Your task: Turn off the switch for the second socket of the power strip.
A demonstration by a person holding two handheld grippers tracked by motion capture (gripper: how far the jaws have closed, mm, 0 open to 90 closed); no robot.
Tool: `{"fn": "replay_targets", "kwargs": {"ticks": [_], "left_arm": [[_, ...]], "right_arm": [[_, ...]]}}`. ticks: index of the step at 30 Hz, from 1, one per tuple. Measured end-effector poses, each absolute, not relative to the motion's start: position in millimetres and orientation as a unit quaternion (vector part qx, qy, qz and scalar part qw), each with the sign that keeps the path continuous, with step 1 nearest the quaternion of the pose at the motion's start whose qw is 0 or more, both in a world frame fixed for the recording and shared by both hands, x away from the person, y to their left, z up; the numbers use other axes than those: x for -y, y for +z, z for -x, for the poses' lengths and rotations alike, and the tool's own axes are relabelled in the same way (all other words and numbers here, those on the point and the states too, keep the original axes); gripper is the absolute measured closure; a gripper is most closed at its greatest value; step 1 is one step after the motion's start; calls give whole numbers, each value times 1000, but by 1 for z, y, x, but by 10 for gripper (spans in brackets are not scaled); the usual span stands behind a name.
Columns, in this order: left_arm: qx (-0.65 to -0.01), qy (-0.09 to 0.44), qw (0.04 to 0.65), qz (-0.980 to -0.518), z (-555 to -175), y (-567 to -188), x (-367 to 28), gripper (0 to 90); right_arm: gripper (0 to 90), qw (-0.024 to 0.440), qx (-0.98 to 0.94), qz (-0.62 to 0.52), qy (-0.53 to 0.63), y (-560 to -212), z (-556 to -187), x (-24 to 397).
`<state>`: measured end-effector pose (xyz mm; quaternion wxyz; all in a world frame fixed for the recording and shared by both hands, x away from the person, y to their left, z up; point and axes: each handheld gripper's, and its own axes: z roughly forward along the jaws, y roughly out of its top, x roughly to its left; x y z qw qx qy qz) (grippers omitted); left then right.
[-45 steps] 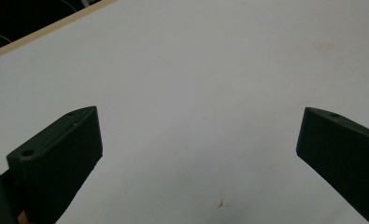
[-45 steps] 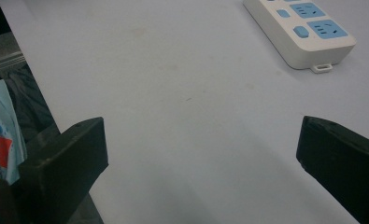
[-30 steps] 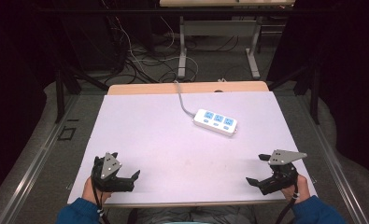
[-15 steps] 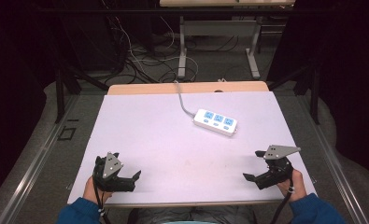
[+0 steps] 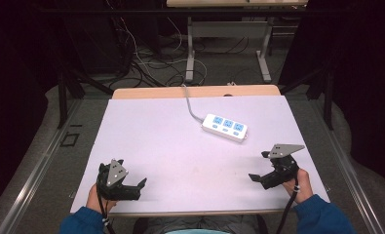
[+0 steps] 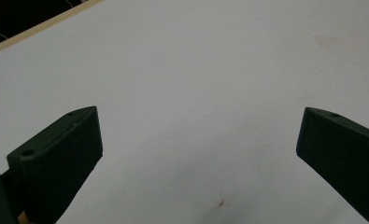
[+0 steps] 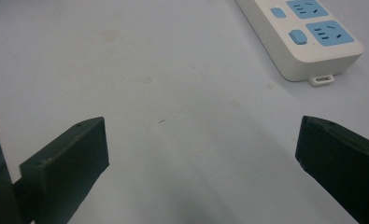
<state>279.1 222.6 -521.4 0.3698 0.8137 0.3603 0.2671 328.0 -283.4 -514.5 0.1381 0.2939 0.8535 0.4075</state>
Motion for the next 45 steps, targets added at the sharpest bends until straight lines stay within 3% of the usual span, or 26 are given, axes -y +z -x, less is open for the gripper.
{"fn": "replay_targets", "kwargs": {"ticks": [45], "left_arm": [[-360,266,360,-819,-281,-523,-221,1]], "right_arm": [[0,131,-845,-320,408,-508,-391,264]]}}
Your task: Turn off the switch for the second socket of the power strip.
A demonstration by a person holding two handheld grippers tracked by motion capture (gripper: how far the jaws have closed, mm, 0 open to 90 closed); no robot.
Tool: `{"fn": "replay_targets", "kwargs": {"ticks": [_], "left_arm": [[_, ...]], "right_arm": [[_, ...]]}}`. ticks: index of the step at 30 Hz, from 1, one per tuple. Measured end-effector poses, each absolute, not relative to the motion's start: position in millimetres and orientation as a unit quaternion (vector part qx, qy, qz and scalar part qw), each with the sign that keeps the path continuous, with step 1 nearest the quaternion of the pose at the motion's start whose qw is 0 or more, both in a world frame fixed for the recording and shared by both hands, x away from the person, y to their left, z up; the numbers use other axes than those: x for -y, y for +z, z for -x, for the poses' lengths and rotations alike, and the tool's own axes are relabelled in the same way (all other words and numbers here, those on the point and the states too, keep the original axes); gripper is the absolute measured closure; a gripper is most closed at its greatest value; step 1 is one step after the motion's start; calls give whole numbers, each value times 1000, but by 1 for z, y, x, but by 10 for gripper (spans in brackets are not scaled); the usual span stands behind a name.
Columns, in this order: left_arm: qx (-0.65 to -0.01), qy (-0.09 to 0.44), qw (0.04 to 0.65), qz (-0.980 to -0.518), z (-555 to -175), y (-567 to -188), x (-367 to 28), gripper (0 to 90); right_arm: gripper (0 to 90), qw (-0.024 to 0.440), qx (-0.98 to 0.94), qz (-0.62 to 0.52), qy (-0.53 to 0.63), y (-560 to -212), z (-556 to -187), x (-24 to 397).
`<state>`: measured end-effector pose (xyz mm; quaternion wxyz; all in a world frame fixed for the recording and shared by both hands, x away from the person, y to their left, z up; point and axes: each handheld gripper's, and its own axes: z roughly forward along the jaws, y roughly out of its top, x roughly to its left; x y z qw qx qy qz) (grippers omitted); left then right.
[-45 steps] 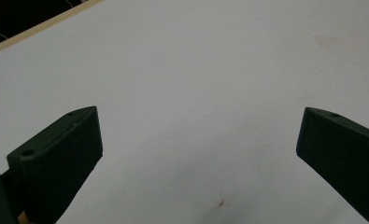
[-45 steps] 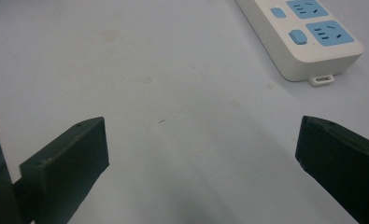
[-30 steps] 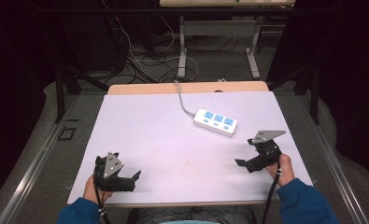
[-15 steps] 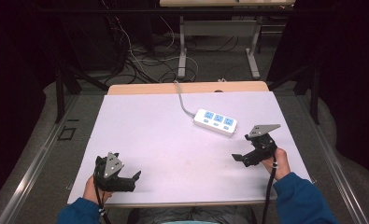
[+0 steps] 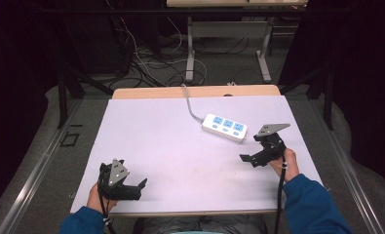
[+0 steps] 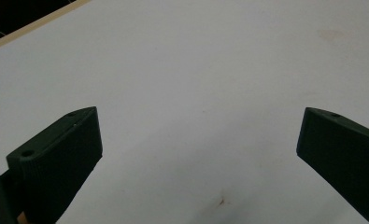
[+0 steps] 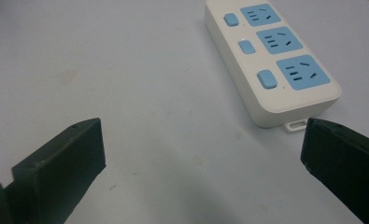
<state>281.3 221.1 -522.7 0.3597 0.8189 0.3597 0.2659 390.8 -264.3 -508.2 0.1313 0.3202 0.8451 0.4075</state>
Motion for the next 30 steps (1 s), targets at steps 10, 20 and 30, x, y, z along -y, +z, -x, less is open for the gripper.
{"fn": "replay_targets", "kwargs": {"ticks": [10,20,30], "left_arm": [[-358,270,358,-819,-281,-522,-221,1],[-358,267,359,-820,-281,-523,-221,1],[-358,263,363,-819,-282,-524,-221,1]], "right_arm": [[0,127,-844,-326,407,-508,-410,260],[0,131,-842,-328,408,-506,-424,256],[0,129,-840,-328,412,-505,-436,251]]}}
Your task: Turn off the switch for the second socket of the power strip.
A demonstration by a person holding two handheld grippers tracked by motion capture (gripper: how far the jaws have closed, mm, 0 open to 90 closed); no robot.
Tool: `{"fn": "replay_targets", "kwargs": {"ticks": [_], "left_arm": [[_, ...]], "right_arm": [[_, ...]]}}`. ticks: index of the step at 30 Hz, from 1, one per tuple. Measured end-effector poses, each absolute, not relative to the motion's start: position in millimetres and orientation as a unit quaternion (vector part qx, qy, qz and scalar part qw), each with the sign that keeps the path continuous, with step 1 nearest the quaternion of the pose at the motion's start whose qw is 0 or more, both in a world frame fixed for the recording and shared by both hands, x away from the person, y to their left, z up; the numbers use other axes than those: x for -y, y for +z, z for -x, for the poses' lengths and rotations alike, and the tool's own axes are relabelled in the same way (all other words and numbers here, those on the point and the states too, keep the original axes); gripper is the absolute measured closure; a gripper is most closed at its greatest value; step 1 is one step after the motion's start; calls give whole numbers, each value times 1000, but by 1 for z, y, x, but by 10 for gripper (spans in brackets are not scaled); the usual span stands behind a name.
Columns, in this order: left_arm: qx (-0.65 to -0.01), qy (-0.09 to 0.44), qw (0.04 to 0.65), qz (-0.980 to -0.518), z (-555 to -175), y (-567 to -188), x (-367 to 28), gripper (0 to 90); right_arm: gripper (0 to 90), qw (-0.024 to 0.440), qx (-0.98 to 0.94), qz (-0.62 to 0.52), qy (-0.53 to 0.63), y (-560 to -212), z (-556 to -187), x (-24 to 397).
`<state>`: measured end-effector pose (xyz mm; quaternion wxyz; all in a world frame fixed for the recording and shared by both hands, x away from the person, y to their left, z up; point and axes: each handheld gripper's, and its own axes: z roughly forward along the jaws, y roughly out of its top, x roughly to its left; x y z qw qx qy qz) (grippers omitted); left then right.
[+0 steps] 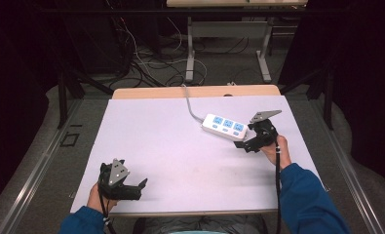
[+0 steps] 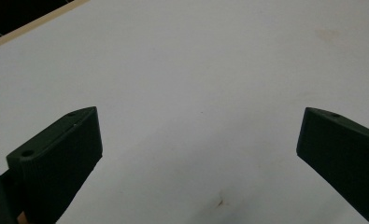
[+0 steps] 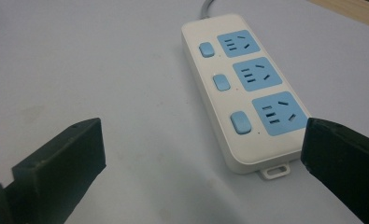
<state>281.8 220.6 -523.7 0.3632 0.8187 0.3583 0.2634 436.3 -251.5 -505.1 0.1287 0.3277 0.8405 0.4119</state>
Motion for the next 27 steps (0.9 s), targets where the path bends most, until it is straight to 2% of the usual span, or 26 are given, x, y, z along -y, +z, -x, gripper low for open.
{"fn": "replay_targets", "kwargs": {"ticks": [27], "left_arm": [[-351,265,362,-822,-284,-523,-219,1]], "right_arm": [[0,120,-834,-339,419,-500,-457,238]]}}
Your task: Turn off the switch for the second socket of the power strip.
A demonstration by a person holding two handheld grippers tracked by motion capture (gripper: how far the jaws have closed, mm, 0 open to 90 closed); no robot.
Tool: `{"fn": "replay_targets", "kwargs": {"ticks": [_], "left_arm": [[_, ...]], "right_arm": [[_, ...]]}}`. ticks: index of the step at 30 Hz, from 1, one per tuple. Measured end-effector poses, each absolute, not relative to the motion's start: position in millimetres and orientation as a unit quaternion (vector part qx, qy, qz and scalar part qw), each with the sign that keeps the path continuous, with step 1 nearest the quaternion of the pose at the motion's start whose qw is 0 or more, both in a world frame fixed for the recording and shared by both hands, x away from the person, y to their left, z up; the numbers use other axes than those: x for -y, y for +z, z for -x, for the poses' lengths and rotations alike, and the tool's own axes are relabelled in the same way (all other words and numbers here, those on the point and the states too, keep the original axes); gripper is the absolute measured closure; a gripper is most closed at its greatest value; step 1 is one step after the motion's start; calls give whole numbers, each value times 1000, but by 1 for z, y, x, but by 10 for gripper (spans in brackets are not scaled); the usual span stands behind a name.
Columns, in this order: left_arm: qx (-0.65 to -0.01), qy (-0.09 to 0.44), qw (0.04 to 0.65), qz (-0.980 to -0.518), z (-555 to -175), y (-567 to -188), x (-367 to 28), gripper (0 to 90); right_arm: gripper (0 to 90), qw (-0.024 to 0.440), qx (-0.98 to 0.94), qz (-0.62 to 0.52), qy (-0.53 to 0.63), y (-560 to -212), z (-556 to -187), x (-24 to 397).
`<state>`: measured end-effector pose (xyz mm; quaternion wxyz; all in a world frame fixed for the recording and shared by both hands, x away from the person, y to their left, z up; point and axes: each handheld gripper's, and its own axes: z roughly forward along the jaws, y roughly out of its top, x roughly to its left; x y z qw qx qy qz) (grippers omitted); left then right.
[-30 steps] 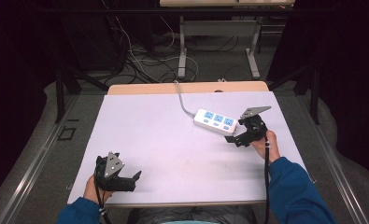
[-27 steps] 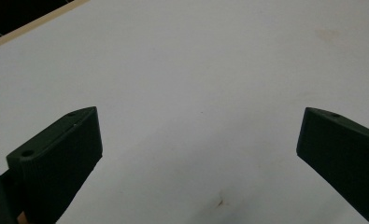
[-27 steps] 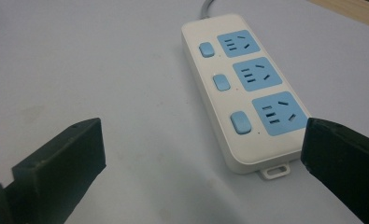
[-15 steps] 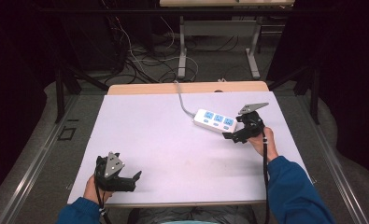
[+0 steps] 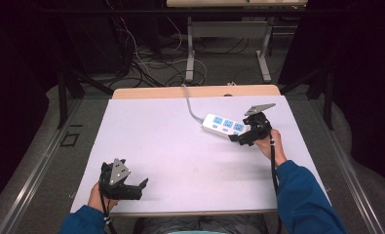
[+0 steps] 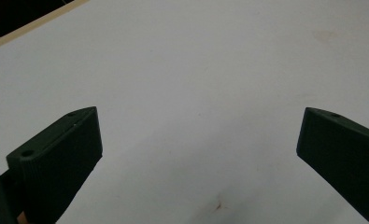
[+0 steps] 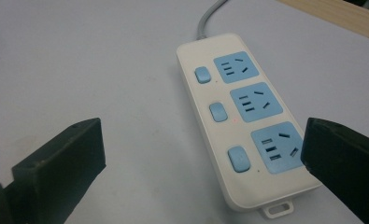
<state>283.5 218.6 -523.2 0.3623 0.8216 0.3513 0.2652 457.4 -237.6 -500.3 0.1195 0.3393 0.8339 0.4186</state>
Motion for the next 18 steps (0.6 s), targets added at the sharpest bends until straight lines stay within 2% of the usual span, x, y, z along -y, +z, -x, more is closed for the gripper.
{"fn": "replay_targets", "kwargs": {"ticks": [18], "left_arm": [[-351,263,360,-824,-284,-523,-218,1]], "right_arm": [[0,133,-822,-354,427,-500,-471,226]]}}
